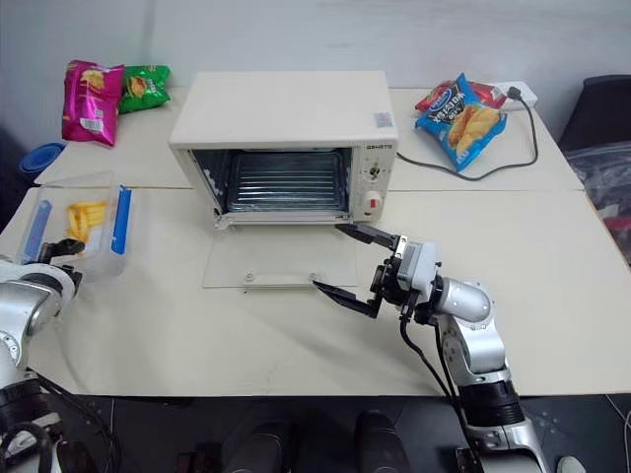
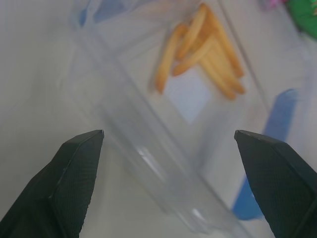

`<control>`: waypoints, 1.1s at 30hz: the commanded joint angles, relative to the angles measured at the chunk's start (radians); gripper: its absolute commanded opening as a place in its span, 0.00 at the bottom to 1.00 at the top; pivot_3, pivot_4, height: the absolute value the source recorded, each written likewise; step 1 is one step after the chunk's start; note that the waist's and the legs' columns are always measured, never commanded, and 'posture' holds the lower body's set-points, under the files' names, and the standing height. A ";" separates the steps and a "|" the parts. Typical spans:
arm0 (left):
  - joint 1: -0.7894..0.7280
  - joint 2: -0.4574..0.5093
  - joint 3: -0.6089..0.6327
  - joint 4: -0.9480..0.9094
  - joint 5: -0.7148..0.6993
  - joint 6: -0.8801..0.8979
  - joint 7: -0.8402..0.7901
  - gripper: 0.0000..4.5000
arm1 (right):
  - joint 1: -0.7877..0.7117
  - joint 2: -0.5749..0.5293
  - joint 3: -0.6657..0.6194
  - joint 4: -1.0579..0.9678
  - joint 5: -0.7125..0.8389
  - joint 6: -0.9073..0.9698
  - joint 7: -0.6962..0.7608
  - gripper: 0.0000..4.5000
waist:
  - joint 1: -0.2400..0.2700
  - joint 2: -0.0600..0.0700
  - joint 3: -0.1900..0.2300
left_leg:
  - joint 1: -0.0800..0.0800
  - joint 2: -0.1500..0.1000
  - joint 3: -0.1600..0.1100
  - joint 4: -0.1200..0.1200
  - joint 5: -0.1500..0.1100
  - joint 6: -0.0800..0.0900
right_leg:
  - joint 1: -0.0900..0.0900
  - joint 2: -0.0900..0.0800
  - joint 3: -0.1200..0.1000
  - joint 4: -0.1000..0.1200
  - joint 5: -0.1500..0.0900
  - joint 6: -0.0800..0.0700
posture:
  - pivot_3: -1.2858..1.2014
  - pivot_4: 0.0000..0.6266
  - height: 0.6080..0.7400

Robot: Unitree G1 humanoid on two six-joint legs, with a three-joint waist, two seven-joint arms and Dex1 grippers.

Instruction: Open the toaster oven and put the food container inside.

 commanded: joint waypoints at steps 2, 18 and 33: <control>-0.051 0.071 0.030 0.067 0.052 0.024 -0.040 0.87 | -0.004 0.002 0.002 -0.063 -0.003 0.001 -0.038 1.00 | 0.002 0.000 0.000 | 0.000 0.000 0.000 0.001 0.000 0.000 | 0.000 0.000 0.000 -0.002 0.000 0.000 | 0.52 0.24 1.00; -0.122 0.377 -0.003 0.321 0.229 0.326 -0.379 0.00 | -0.014 -0.005 0.022 -0.066 -0.005 0.022 -0.062 1.00 | -0.011 -0.001 0.000 | 0.000 0.000 -0.001 -0.002 0.000 0.000 | -0.002 0.000 0.002 0.002 0.000 0.000 | 0.52 0.24 1.00; -0.115 0.619 -0.230 0.021 0.369 0.667 -0.991 0.00 | 0.068 -0.076 -0.055 -0.095 0.003 0.051 -0.103 1.00 | -0.004 -0.001 0.000 | -0.002 -0.001 -0.002 -0.002 -0.001 0.000 | -0.002 -0.002 0.010 0.000 0.000 0.000 | 0.52 0.24 1.00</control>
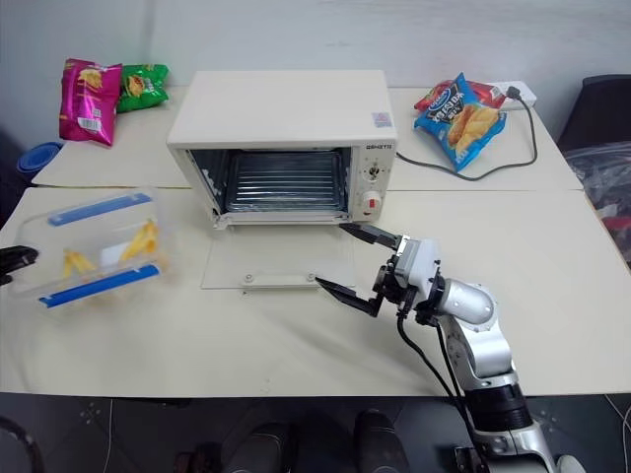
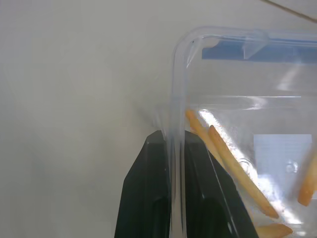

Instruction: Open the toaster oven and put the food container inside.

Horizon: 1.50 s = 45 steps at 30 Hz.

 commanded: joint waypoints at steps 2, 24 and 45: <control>-0.051 -0.021 -0.008 -0.206 -0.027 0.106 -0.043 0.00 | 0.040 -0.025 -0.055 -0.083 0.021 0.022 -0.048 1.00 | 0.004 0.000 0.000 | 0.000 0.000 0.000 0.000 0.000 0.000 | 0.000 0.000 0.000 0.000 0.000 0.000 | 0.52 0.24 1.00; -0.490 -0.678 -0.063 -0.282 0.274 0.310 0.162 0.34 | 0.254 -0.051 -0.108 -0.283 0.006 0.083 -0.207 1.00 | 0.012 0.000 0.000 | 0.000 -0.001 0.001 0.006 0.000 0.000 | -0.001 0.003 -0.001 0.005 0.000 0.000 | 0.52 0.24 1.00; 0.185 -0.204 -0.082 -0.359 0.415 -0.674 -1.041 0.19 | 0.166 -0.133 0.062 -0.306 0.038 0.384 -0.154 0.36 | 0.009 0.003 0.000 | 0.004 -0.001 -0.001 0.001 -0.001 -0.002 | 0.000 0.002 0.004 -0.004 0.000 -0.002 | 0.52 0.24 1.00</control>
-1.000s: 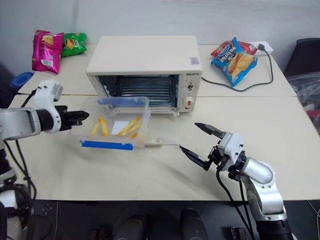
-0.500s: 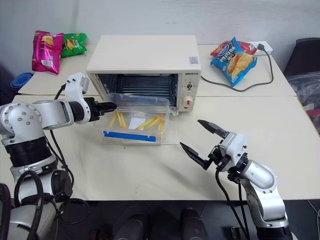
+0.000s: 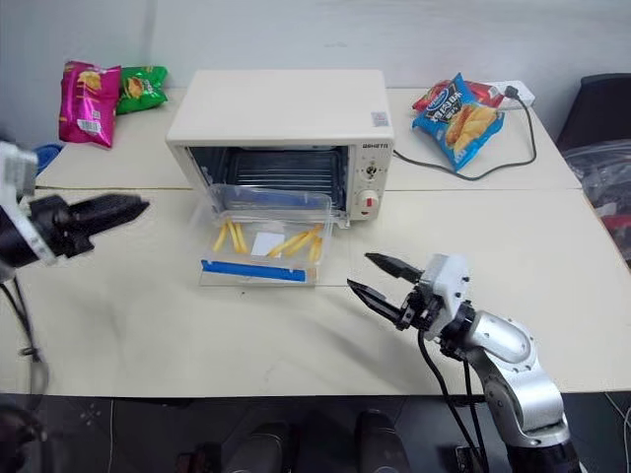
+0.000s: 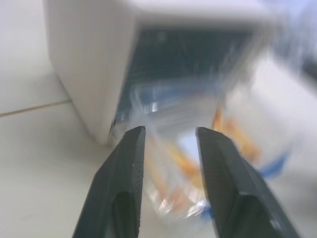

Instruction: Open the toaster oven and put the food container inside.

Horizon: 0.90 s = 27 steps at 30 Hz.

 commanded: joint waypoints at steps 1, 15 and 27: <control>0.080 -0.026 -0.098 -0.035 0.073 -0.225 -0.148 0.14 | -0.061 0.009 0.092 0.021 -0.044 0.033 0.033 0.31 | 0.005 0.000 0.000 | 0.000 0.000 0.000 0.000 0.000 0.000 | 0.000 0.000 0.000 0.000 0.000 0.000 | 0.52 0.24 1.00; -0.082 -0.408 -0.253 0.087 0.163 -0.370 0.134 0.00 | -0.399 0.203 0.225 0.329 -0.242 0.038 -0.056 0.01 | 0.000 0.000 0.000 | -0.003 0.000 -0.001 0.005 -0.001 0.003 | -0.001 0.001 -0.004 0.004 0.001 0.000 | 0.52 0.24 1.00; -0.280 -0.618 -0.240 0.332 0.287 -0.582 0.425 0.00 | -0.686 0.314 0.125 0.767 -0.397 -0.179 -0.271 0.01 | -0.002 -0.001 0.000 | -0.005 -0.001 -0.001 0.009 -0.001 0.003 | -0.002 0.001 -0.011 0.009 0.001 0.001 | 0.52 0.24 1.00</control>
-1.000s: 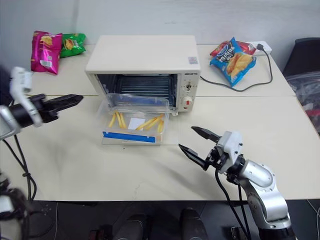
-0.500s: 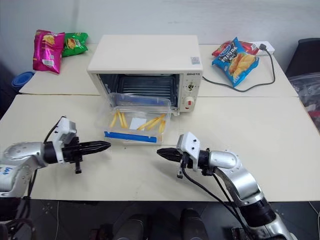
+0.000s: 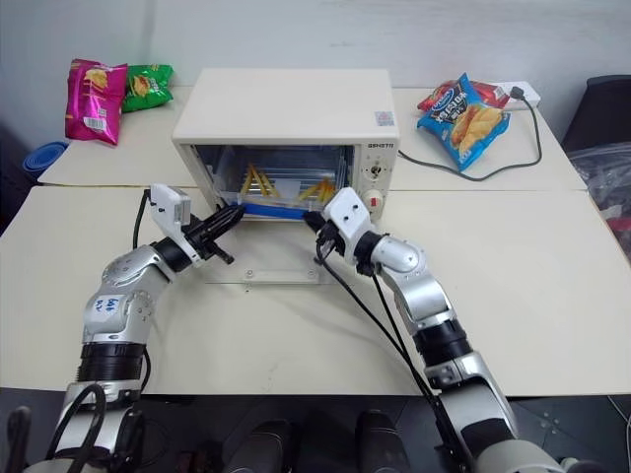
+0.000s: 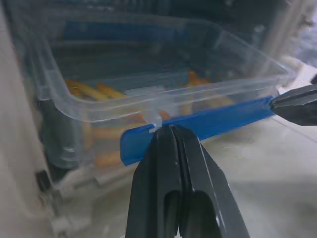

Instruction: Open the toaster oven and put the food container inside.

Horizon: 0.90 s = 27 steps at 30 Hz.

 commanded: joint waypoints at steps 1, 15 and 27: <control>-0.031 -0.012 0.016 0.028 0.023 -0.053 0.042 0.00 | -0.054 0.019 -0.049 0.055 -0.015 -0.066 -0.038 0.01 | -0.004 0.000 0.000 | 0.000 0.000 0.000 0.000 0.000 0.000 | 0.000 0.000 0.000 0.000 0.000 0.000 | 0.52 0.24 1.00; 0.275 0.435 0.151 -0.159 -0.232 -0.004 -0.674 0.50 | 0.217 -0.368 -0.115 -0.119 0.144 0.030 0.461 0.00 | -0.023 0.000 0.000 | 0.000 0.002 0.000 -0.004 -0.002 0.001 | 0.002 -0.002 0.001 -0.007 0.000 0.000 | 0.52 0.24 1.00; 0.296 0.538 0.257 -0.081 -0.300 -0.001 -0.836 0.99 | 0.174 -0.133 -0.081 0.031 0.164 -0.147 0.511 0.00 | -0.026 0.002 0.001 | 0.002 0.003 0.001 -0.005 -0.002 0.001 | 0.001 -0.001 0.006 -0.006 0.000 0.000 | 0.52 0.24 1.00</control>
